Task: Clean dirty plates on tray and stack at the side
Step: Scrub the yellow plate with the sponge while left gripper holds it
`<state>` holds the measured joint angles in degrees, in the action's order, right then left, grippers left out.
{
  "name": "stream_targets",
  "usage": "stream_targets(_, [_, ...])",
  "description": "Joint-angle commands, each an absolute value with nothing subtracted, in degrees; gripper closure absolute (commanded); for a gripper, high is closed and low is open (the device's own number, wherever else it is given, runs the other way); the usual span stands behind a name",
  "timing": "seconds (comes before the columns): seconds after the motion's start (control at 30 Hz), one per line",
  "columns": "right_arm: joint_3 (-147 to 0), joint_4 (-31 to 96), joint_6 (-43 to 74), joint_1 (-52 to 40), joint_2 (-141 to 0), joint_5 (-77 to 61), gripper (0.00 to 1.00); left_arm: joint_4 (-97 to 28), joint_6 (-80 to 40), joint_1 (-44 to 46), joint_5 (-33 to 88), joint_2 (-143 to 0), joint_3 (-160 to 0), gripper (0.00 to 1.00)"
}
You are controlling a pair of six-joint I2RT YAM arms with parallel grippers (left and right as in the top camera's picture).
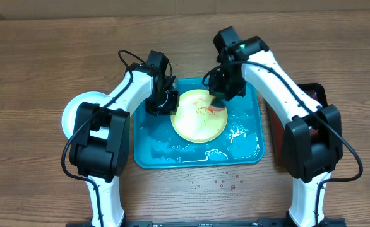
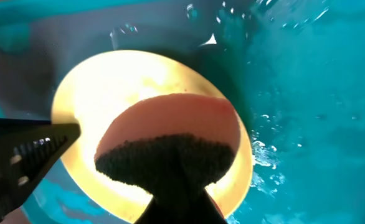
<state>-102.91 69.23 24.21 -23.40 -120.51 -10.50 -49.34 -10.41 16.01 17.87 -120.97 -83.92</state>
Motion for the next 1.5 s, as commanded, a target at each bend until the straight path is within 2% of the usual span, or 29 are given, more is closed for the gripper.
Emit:
stream_targets(0.0, [-98.8,66.8,25.6,-23.4,-120.6,-10.0,0.96,-49.5,-11.4,16.4,16.1,-122.8,-81.5,0.96])
stream_targets(0.43, [-81.6,49.6,28.5,-23.4,-120.6,-10.7,0.96,-49.5,-11.4,16.4,16.1,-122.8,-81.5,0.96])
stream_targets(0.8, [-81.5,34.9,30.5,-25.6,-128.2,-31.6,0.96,-49.5,-11.4,16.4,16.2,-122.8,-81.5,0.96])
stream_targets(1.07, [-81.9,34.8,28.4,-30.3,-130.4,-39.7,0.96,-49.7,-11.4,16.4,16.1,-122.8,-81.5,0.96])
stream_targets(1.2, [-84.3,44.1,26.6,-29.6,-129.5,-34.7,0.96,-50.0,-11.4,16.4,16.1,-122.8,-81.5,0.96])
stream_targets(1.47, [-86.7,60.5,27.1,-24.8,-122.9,-4.2,0.96,-50.1,-11.4,16.4,16.1,-122.8,-81.5,0.96])
